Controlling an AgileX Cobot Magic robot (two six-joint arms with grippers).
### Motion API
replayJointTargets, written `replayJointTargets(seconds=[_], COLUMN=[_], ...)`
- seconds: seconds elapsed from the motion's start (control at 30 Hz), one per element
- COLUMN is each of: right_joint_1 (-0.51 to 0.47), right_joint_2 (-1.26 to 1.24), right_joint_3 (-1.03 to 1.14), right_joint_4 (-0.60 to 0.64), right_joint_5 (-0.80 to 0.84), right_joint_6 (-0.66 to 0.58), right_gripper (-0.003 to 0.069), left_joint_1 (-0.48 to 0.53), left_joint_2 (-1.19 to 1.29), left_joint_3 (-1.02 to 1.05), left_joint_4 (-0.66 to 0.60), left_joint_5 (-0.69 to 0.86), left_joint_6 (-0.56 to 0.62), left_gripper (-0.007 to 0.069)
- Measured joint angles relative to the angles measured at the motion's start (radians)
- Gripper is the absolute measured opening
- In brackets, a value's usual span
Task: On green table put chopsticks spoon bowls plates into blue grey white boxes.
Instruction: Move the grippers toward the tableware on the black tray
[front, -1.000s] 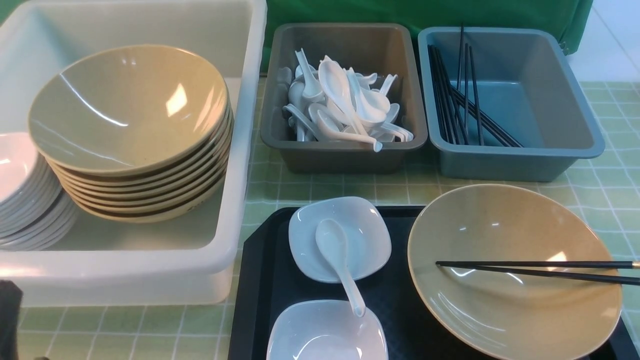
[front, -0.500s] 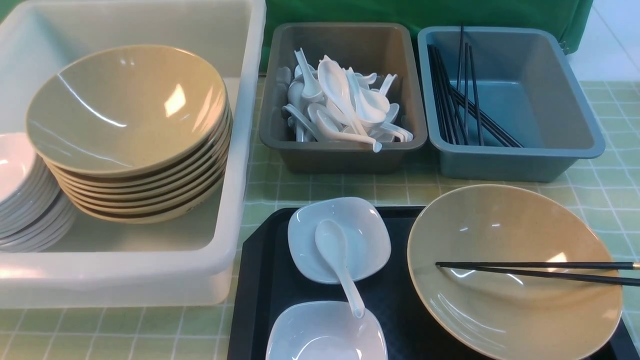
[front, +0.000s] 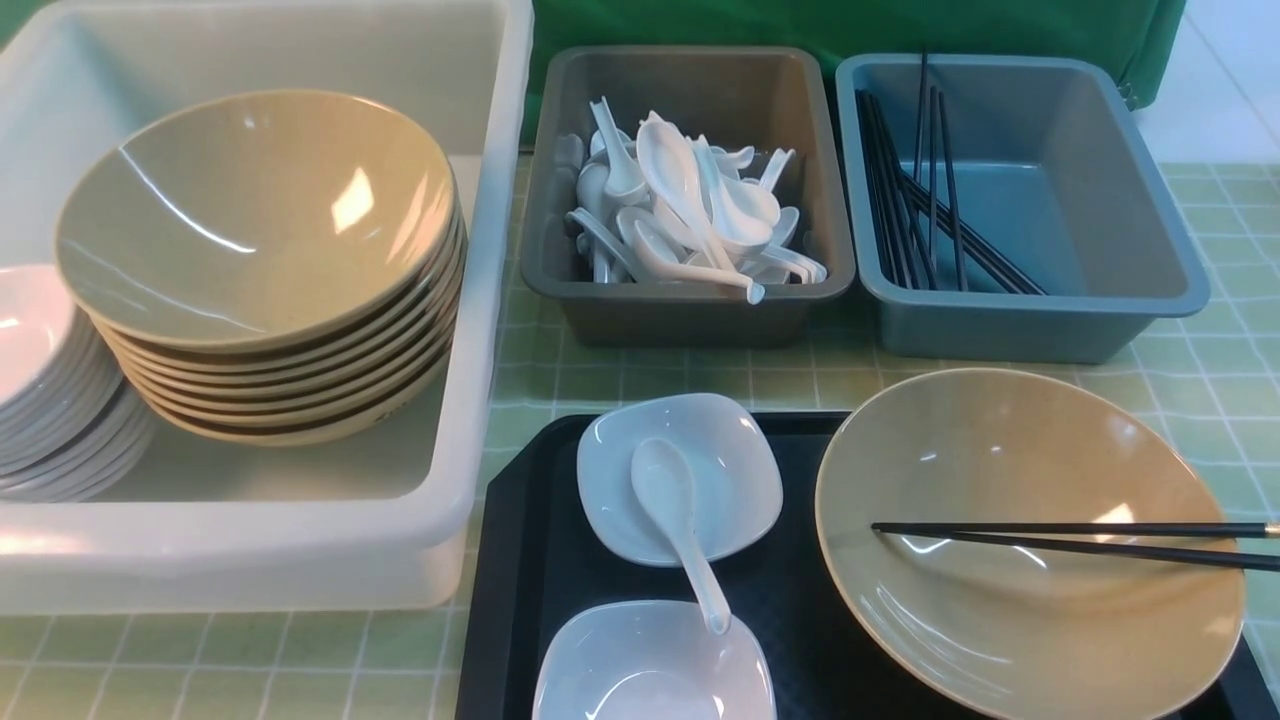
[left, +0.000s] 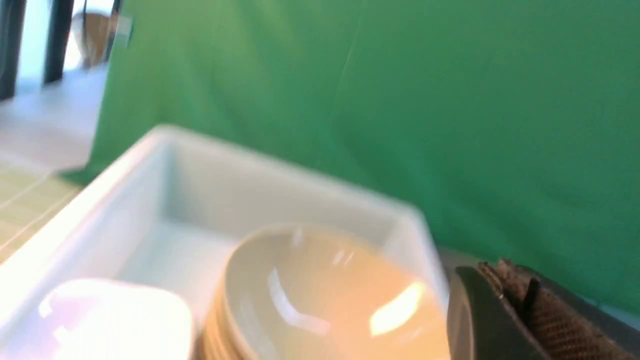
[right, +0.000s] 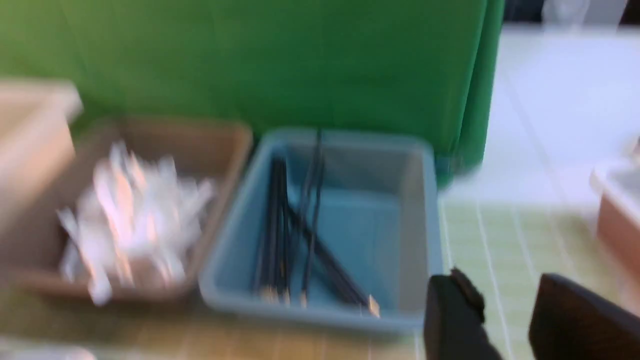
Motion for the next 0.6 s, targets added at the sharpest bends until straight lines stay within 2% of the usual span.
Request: replayJointTargets(seconds=[0.17,0.27,0.33,0.47,0.53,0.6], right_joint_1=[0.068,0.126,0.156,0.230,0.236,0.249], right_joint_2=[0.074,0.109,0.134,0.281,0.345,0.444], right_joint_3=[0.010,0.010,0.010,-0.055,-0.089,-0.167], right_joint_4=[0.000,0.001,0.001,0.002,0.002,0.000], right_joint_5=[0.065,0.105,0.140,0.412,0.499,0.598], right_joint_6=[-0.025,-0.037,-0.055,-0.127,-0.158,-0.217], right_gripper=[0.0239,0.0239,0.0239,0.0239,0.0239,0.0239], left_joint_1=[-0.062,-0.098,-0.122,-0.232,-0.261,-0.318], left_joint_2=[0.007,0.036,0.058,0.137,0.155,0.190], left_joint_3=[-0.001,0.005,0.012,0.021,0.021,0.021], left_joint_4=[0.019,-0.037,-0.094,-0.266,-0.305,-0.400], left_joint_5=[0.018,0.072,0.119,0.196,0.199,0.211], left_joint_6=[0.019,0.044,0.102,0.387,0.447,0.534], left_gripper=[-0.0001,-0.0001,-0.0001,-0.0001,-0.0001,-0.0001])
